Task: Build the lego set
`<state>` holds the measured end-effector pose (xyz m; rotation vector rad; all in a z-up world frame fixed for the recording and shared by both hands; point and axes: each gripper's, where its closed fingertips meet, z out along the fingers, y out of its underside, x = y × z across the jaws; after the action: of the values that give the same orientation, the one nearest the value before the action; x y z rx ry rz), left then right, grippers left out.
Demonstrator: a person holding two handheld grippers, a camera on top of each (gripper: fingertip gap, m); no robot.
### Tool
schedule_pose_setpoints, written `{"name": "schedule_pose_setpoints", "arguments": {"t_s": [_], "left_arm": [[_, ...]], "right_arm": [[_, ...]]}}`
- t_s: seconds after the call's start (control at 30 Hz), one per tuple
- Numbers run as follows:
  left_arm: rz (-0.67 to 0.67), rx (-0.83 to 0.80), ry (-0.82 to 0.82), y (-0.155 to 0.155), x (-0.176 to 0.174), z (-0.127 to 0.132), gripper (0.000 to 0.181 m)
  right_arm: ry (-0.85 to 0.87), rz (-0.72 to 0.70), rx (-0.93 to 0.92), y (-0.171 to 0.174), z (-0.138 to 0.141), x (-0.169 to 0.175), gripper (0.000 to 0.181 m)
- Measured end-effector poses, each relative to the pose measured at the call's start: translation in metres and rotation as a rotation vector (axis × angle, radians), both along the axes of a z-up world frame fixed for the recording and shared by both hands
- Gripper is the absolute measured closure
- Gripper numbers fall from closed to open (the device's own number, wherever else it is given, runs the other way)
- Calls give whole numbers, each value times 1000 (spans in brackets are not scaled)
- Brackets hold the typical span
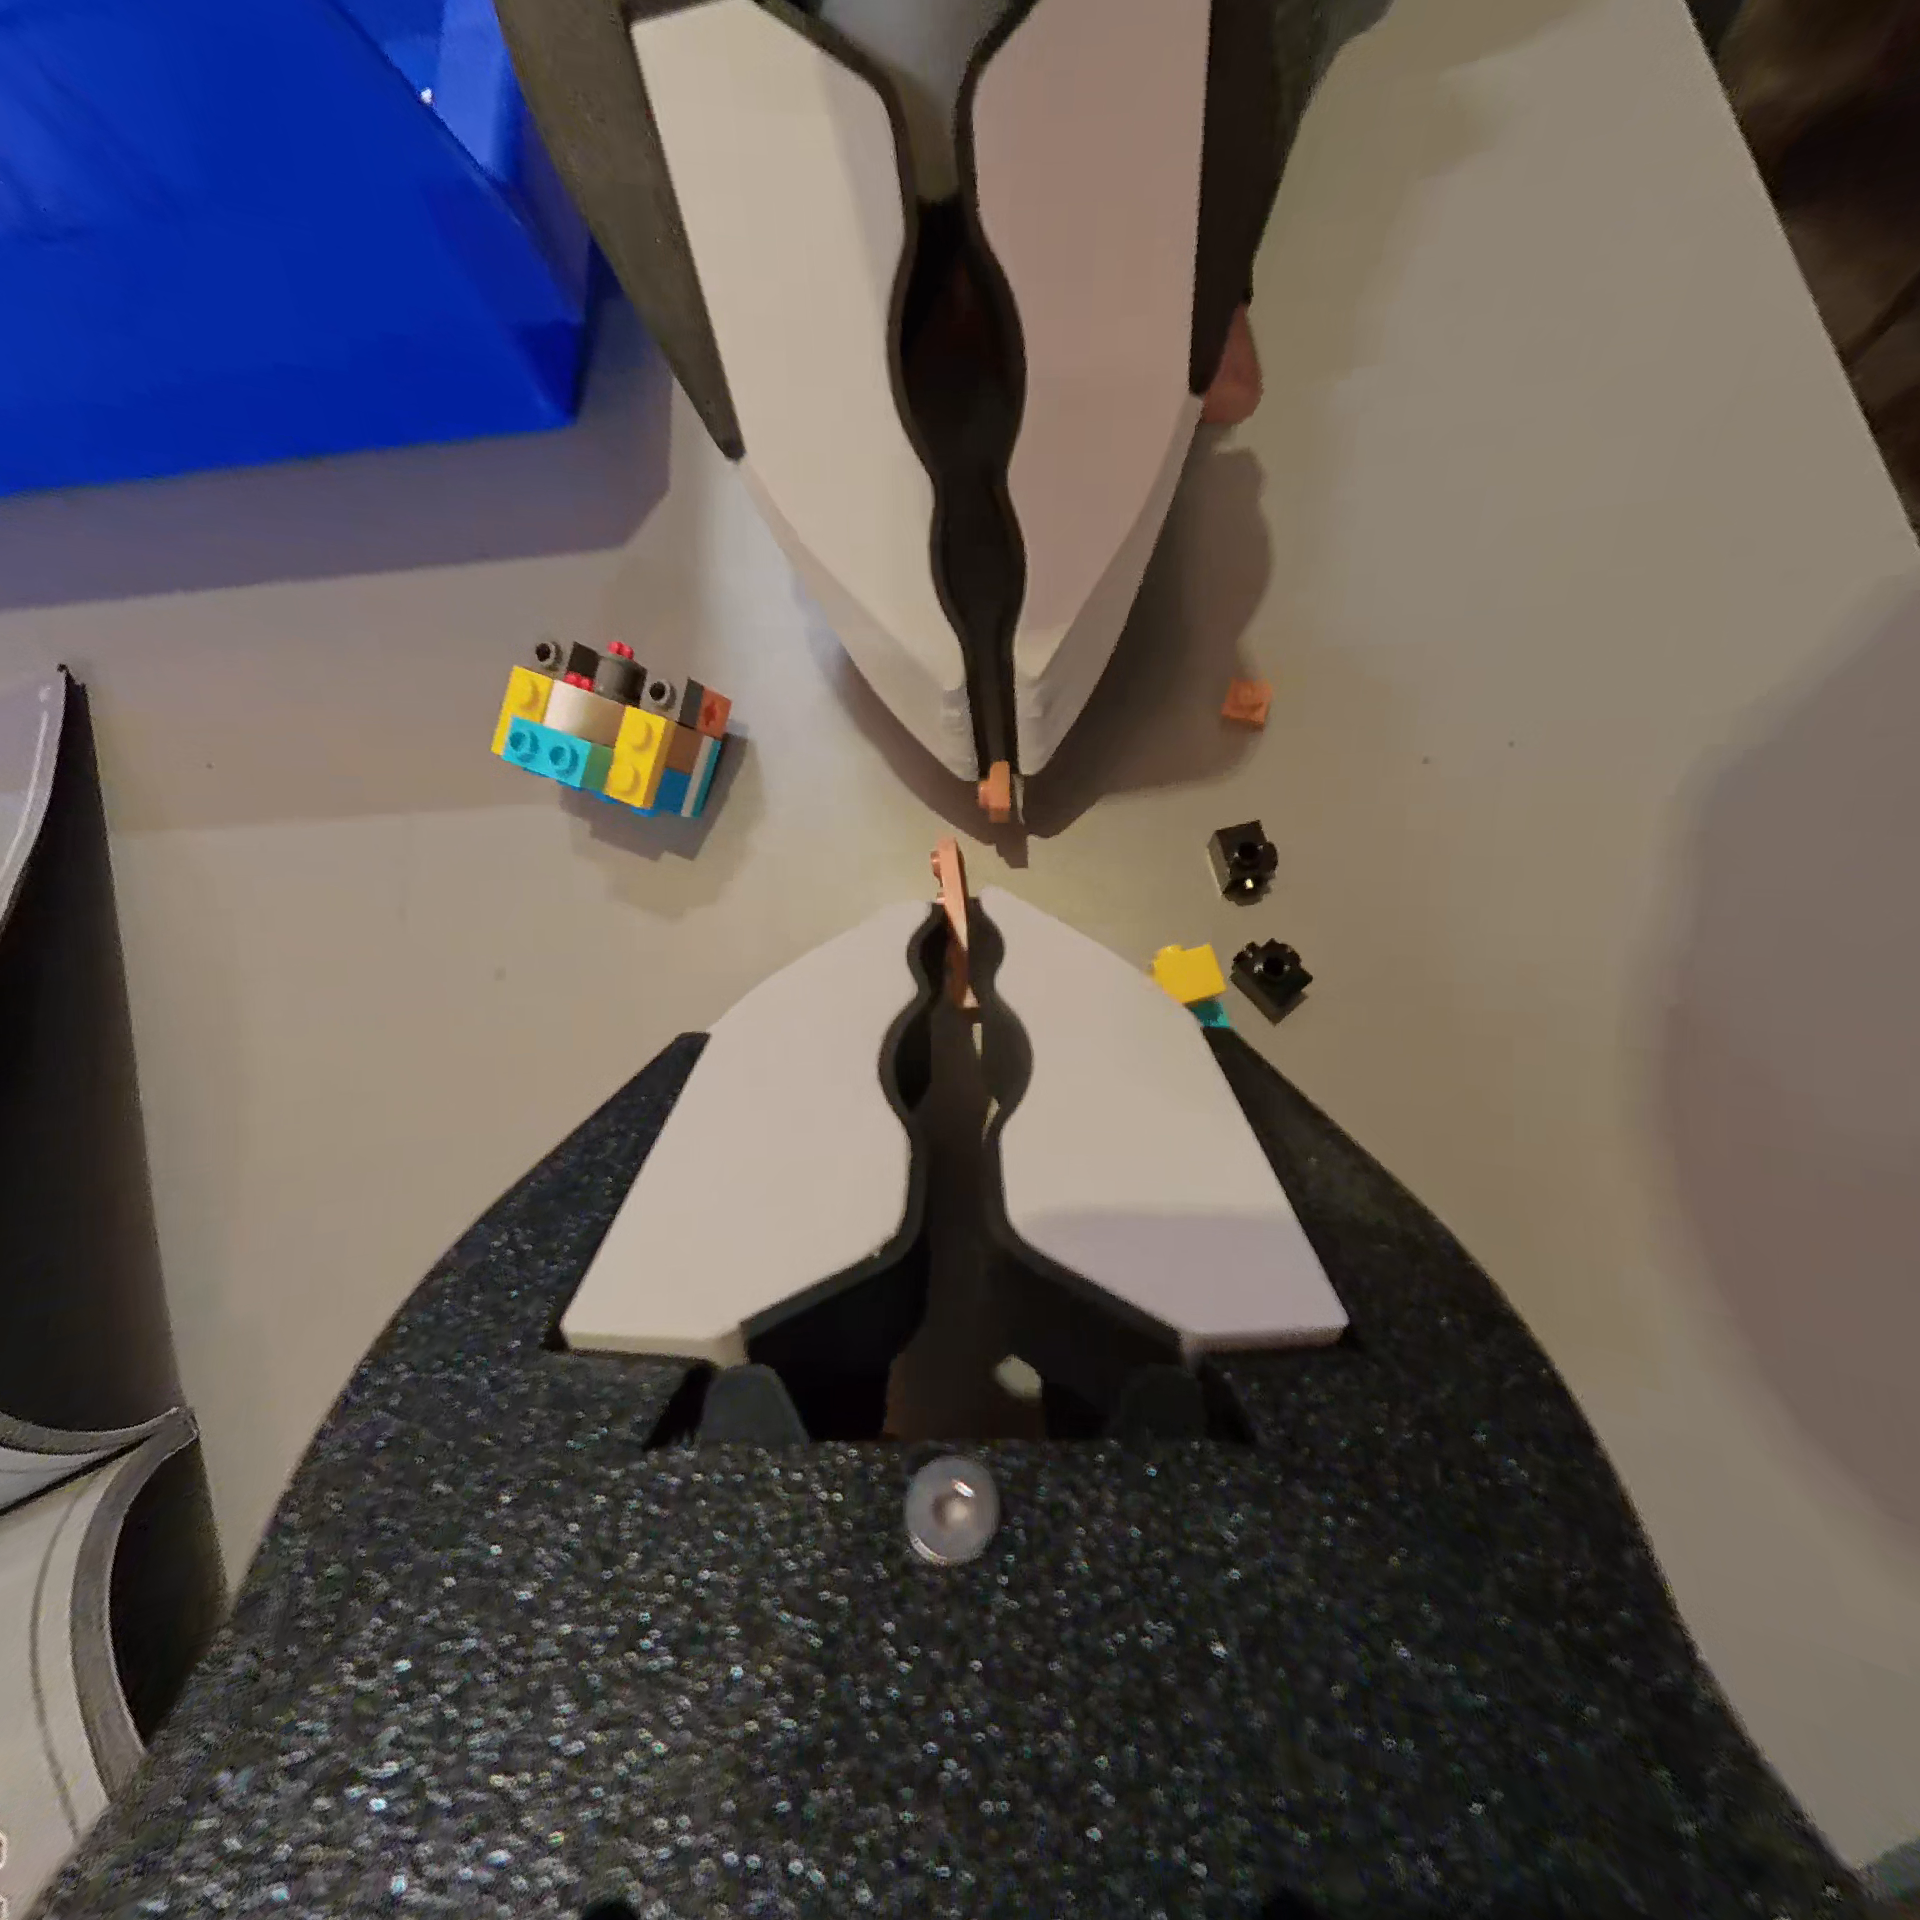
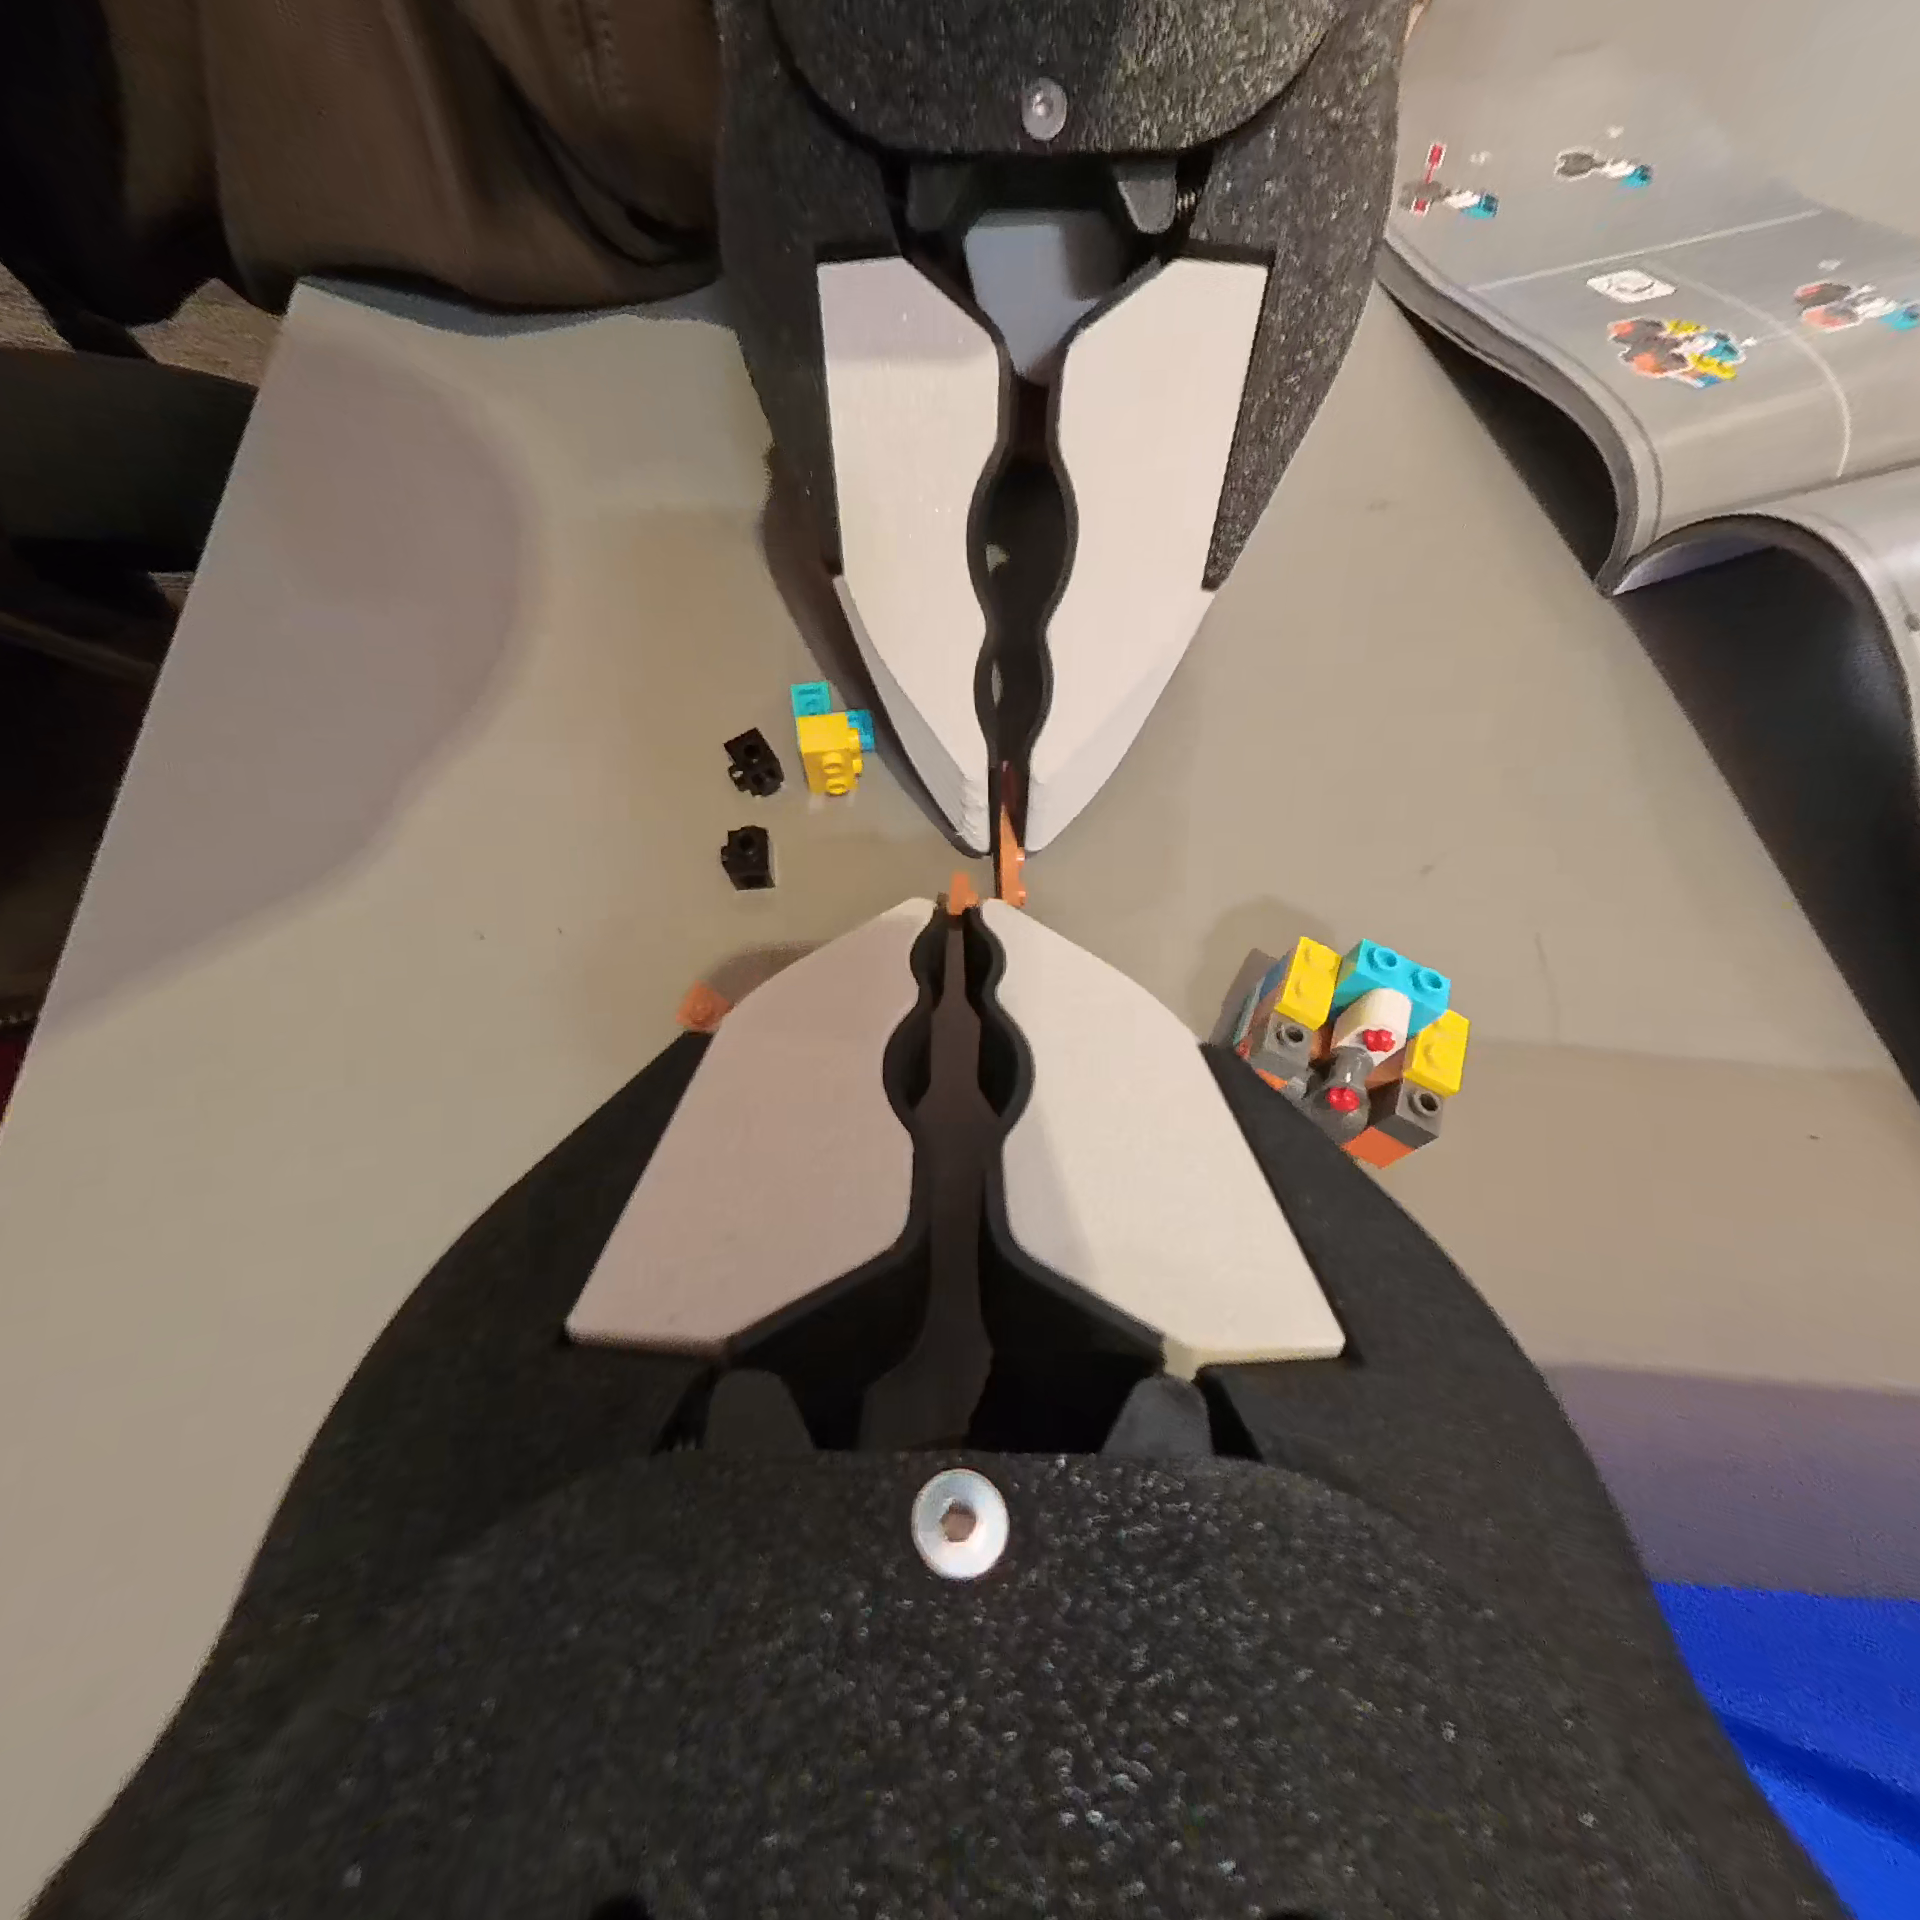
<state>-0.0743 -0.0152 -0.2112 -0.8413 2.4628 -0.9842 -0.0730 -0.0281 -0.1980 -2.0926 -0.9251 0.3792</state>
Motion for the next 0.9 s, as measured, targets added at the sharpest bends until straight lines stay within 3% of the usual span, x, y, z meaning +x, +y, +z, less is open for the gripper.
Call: {"name": "schedule_pose_setpoints", "arguments": {"t_s": [0.9], "left_arm": [[12, -27, 14, -9, 3, 0, 178]], "right_arm": [[-117, -78, -7, 2, -13, 6, 178]]}}
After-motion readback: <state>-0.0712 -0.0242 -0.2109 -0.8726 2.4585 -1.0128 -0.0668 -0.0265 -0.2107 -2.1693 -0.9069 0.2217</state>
